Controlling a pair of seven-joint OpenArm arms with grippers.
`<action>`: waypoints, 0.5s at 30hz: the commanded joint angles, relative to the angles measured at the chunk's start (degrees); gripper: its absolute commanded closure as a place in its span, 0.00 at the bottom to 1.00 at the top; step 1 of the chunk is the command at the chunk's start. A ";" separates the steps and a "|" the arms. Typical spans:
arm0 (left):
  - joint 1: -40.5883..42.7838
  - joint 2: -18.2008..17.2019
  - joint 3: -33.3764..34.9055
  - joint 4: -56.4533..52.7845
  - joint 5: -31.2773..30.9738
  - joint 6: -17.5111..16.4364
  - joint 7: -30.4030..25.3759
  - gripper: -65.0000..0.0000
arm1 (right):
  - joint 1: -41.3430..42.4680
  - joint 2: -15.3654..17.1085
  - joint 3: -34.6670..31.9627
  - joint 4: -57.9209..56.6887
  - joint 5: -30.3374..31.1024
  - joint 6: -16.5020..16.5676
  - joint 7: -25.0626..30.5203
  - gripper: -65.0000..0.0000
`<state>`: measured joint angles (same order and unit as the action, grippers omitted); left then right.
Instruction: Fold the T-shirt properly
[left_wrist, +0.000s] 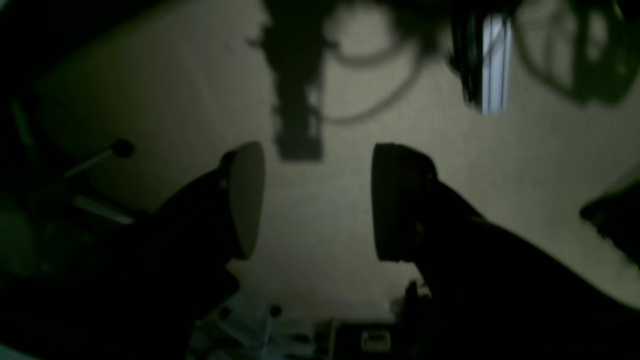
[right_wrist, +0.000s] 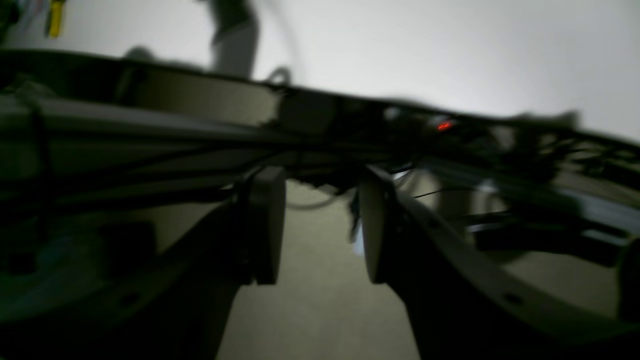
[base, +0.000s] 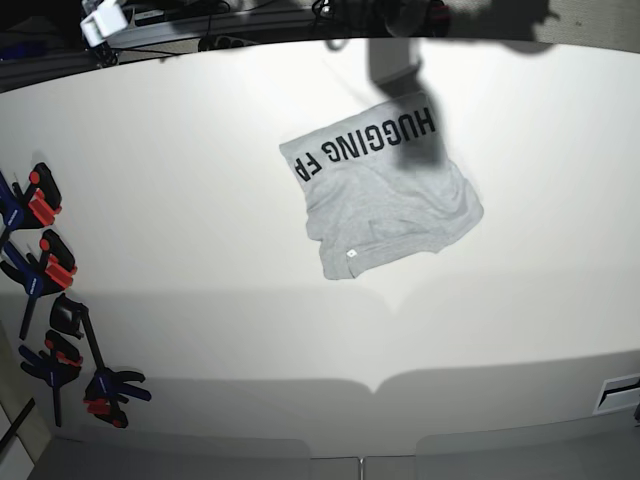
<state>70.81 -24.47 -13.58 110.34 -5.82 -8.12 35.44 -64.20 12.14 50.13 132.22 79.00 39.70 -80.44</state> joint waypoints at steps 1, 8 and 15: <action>0.22 -0.17 0.98 -1.92 -0.13 -1.22 -0.44 0.51 | -1.31 0.26 -1.44 -0.63 -1.44 0.30 0.44 0.64; -10.49 -0.13 15.04 -13.38 0.04 -3.74 -0.46 0.51 | -1.55 1.53 -16.20 -12.24 -21.33 0.30 4.02 0.64; -23.56 0.42 23.61 -28.70 0.00 -3.74 -3.65 0.51 | -1.11 5.31 -29.20 -29.92 -40.19 0.30 30.82 0.64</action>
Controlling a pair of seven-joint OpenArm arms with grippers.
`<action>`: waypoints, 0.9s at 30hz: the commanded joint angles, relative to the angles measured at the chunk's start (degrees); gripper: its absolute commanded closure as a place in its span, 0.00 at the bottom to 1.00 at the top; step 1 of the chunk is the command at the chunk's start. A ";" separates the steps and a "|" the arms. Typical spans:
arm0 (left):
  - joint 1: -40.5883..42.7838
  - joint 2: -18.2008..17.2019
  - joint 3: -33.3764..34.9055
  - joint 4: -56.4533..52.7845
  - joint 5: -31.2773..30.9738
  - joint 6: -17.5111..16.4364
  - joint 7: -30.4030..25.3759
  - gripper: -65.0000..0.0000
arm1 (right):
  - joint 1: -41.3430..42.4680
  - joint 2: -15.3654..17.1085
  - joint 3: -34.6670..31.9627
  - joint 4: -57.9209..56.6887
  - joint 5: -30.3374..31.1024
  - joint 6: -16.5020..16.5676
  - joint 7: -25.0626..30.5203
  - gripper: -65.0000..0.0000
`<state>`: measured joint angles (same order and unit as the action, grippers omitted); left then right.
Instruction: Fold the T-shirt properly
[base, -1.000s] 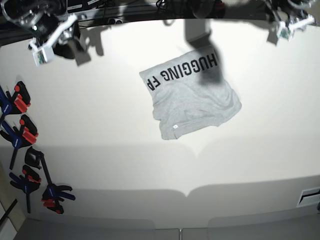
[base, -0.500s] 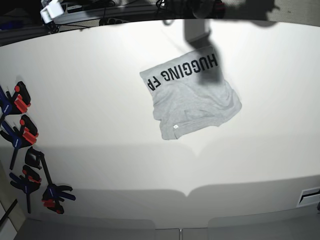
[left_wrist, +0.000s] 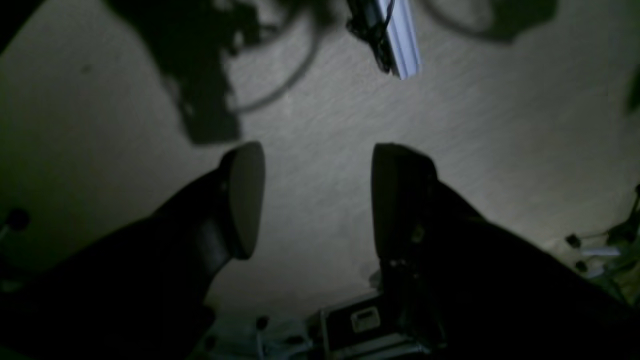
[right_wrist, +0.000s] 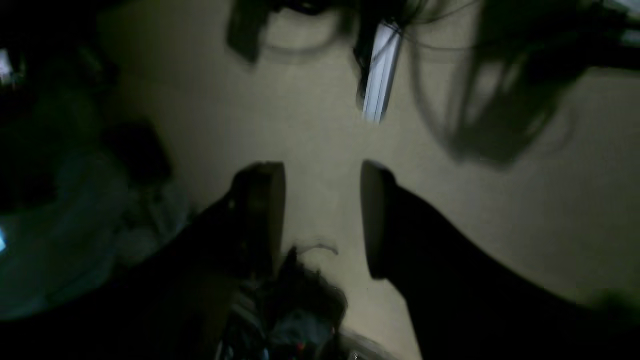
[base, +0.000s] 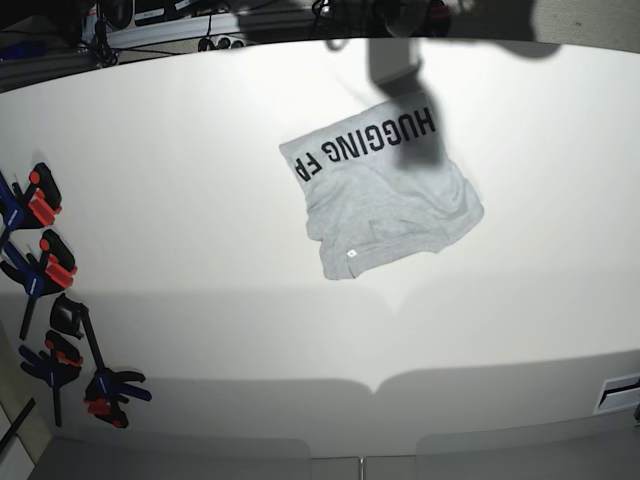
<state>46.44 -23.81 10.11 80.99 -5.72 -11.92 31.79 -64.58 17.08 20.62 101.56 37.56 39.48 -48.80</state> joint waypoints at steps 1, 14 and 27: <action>-0.98 0.44 0.11 -2.08 -0.11 0.07 -0.94 0.51 | -0.22 0.57 -1.27 -1.84 -0.13 0.52 5.86 0.64; -24.81 12.68 0.11 -46.82 7.89 0.07 -26.45 0.51 | 21.33 0.55 -20.63 -41.38 -24.04 -17.40 42.95 0.64; -28.52 13.05 0.11 -55.15 7.61 8.48 -29.90 0.51 | 44.61 0.33 -34.67 -67.73 -23.91 -17.70 36.48 0.64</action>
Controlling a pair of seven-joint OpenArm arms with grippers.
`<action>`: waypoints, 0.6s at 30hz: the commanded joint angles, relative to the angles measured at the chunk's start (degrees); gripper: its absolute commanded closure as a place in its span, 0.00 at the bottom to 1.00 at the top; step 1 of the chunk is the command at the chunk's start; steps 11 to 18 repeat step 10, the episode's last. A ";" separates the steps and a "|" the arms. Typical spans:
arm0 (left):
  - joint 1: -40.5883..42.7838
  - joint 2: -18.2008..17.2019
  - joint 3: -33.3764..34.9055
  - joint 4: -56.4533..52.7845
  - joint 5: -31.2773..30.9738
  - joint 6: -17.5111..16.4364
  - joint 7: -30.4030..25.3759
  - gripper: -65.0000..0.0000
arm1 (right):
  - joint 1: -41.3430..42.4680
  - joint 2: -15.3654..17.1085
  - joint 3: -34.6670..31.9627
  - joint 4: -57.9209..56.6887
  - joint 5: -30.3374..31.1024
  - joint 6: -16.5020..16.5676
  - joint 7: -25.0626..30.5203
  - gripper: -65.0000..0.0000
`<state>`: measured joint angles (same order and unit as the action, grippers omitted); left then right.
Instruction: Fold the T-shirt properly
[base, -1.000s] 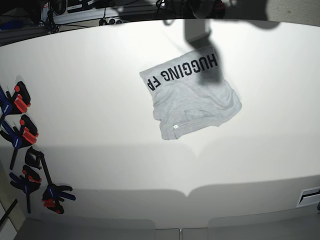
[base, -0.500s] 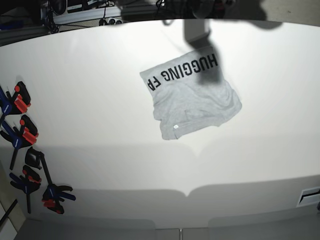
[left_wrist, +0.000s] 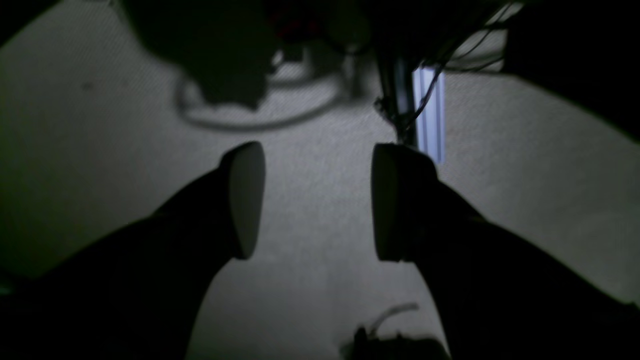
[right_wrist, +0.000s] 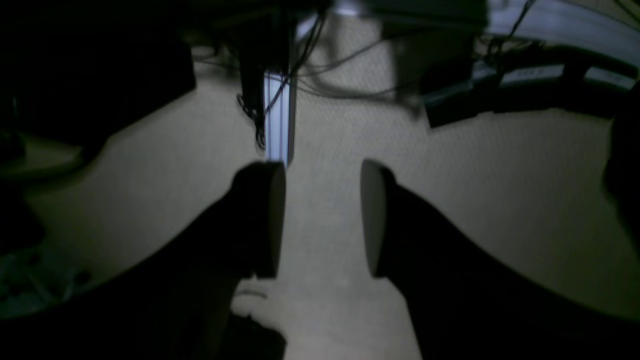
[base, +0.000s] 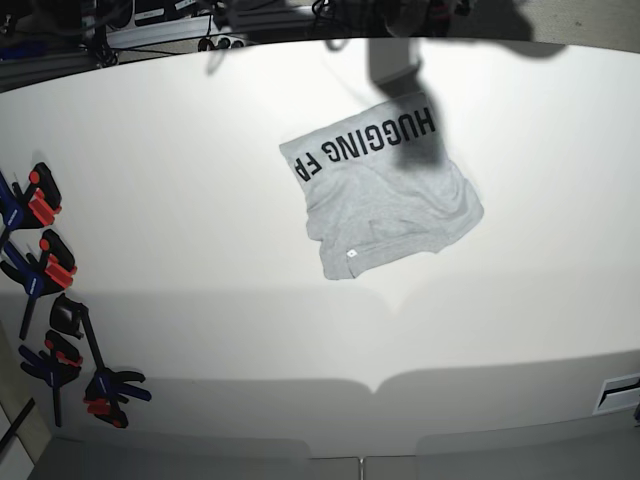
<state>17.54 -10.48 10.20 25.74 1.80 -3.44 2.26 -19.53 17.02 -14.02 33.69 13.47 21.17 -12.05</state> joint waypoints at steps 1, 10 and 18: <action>0.35 -0.15 0.02 0.11 0.09 0.04 0.79 0.51 | 0.35 0.42 -0.74 -0.02 0.20 0.79 -1.09 0.64; 0.33 0.00 0.02 0.11 0.13 0.07 3.65 0.51 | 1.27 -0.66 -3.74 -0.07 0.20 0.68 -1.20 0.64; 0.33 0.00 0.02 0.11 0.13 0.07 3.65 0.51 | 1.27 -0.66 -3.74 -0.07 0.20 0.68 -1.20 0.64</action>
